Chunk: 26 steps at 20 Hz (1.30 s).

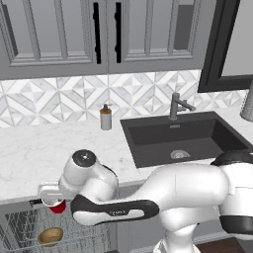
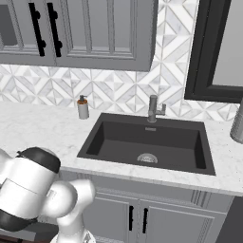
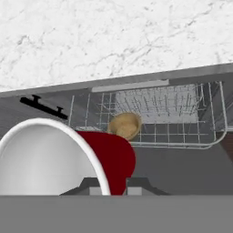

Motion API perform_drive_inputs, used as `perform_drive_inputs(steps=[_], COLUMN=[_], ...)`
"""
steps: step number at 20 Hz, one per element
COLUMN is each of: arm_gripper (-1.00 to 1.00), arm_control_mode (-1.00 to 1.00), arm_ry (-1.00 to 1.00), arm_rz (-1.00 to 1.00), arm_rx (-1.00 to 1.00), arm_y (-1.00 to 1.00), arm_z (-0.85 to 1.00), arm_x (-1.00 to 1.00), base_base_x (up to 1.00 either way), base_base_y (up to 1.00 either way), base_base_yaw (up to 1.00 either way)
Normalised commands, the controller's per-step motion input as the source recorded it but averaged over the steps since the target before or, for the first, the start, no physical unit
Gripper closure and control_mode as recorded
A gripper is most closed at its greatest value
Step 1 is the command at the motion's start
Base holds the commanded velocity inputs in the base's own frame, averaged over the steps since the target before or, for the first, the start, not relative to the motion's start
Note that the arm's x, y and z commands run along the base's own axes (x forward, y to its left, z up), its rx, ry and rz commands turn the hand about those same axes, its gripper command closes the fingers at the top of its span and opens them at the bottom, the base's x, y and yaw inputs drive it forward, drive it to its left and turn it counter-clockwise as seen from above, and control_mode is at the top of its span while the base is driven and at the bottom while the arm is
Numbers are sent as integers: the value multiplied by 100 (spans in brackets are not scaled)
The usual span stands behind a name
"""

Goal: Pick up the cup and bowl from the counter, place them in the dishwasher, and close the dishwasher door.

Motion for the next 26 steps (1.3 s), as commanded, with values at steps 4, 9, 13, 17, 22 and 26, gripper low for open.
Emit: perform_drive_inputs(steps=[4, 9, 13, 17, 22, 26], arm_gripper=[100, 100, 100, 100, 100, 100], arm_control_mode=[-100, -100, -100, -100, -100, -100], arm_ry=[36, 3, -9, -23, -25, -20], arm_rz=[-2, 0, 0, 0, 0, 0], arm_rx=[-35, -6, 0, 0, 2, 2], arm_y=[0, -2, -6, -10, -20, -7], arm_z=[-3, -49, -63, -62, -68, -70], arm_x=[19, 3, 1, 9, 2, 7], base_base_x=[0, 0, 0, 0, 0, 0], base_base_y=[0, 0, 0, 0, 0, 0], base_base_yaw=[0, 0, 0, 0, 0, 0])
